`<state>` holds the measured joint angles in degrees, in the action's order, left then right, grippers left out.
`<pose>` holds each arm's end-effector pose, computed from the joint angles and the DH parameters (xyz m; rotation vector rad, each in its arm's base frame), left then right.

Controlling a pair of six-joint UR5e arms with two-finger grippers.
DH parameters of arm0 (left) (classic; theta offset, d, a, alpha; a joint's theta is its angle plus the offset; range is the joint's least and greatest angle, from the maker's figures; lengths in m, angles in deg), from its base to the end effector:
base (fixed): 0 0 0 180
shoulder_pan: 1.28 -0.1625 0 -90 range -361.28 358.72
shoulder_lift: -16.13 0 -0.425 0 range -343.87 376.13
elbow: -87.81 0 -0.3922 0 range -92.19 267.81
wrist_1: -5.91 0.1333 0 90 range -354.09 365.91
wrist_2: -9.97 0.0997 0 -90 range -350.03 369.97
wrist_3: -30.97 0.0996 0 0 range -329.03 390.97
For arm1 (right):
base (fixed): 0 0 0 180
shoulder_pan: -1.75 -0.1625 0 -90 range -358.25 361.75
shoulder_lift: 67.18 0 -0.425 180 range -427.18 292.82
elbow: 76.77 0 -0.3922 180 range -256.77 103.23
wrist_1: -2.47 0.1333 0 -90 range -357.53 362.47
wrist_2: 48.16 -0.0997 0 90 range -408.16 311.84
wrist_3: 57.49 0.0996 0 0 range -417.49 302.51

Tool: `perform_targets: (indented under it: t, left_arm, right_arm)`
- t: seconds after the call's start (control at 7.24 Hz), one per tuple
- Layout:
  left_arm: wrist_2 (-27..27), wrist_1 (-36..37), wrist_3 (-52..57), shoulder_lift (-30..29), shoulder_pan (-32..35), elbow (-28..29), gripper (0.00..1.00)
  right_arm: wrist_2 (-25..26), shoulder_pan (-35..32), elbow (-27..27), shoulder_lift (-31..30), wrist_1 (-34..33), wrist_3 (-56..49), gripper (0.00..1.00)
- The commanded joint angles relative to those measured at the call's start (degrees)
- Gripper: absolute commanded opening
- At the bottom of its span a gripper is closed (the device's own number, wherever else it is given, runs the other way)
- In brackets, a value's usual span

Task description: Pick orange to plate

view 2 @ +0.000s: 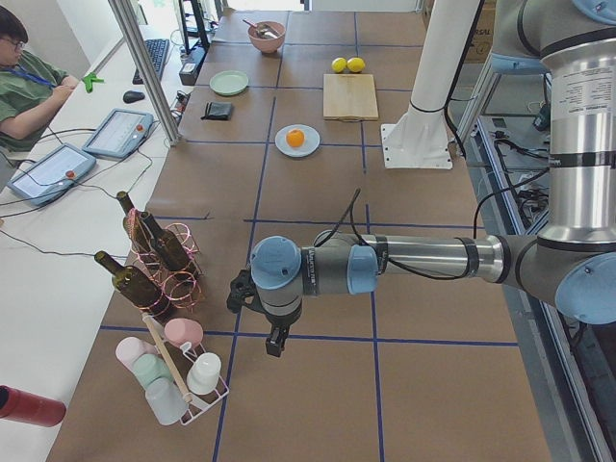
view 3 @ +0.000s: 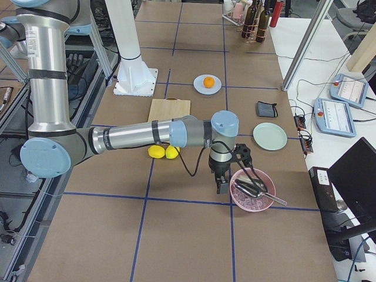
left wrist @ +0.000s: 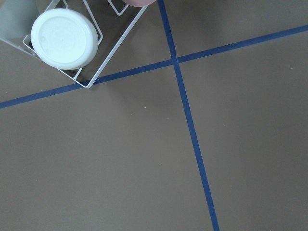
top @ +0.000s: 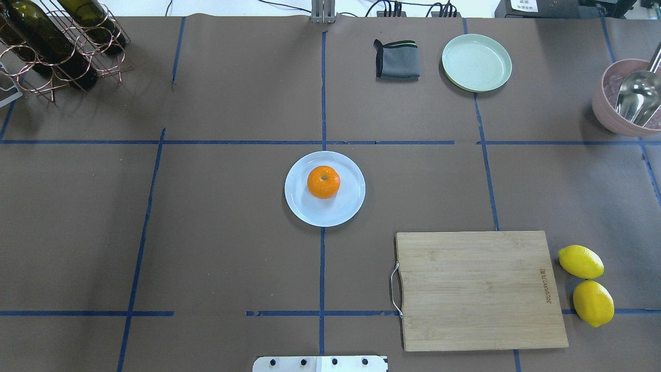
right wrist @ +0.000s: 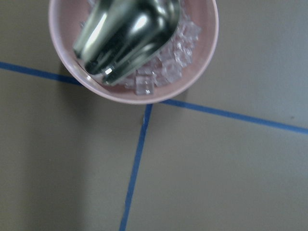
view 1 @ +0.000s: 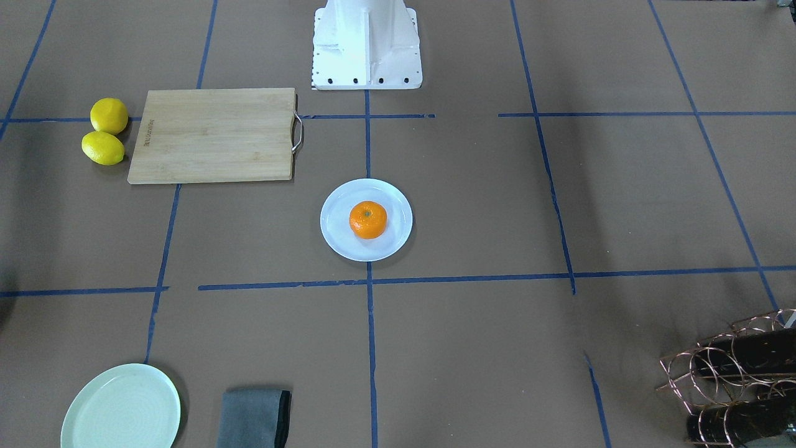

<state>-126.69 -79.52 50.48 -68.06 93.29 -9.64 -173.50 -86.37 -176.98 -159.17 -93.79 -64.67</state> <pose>-0.0961 -0.4388 0.6475 0.1229 0.8082 0.2253 0.0600 -0.4781 0.6090 0.0617 -0.6153 -0.1636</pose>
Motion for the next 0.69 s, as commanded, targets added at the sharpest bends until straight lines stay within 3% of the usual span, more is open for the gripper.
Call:
perform_targets:
  t: [0.0,0.55]
  left_arm:
    - [-0.3,0.0,0.0,0.2,0.1,-0.3,1.00]
    - [-0.2,-0.2,0.3,-0.1,-0.1,-1.1,1.00]
  right_arm:
    - [-0.3,-1.3,-0.5,-4.7,0.0,0.3,1.00]
    - [-3.2,-1.3,-0.4,-5.9,0.0,0.3,1.00]
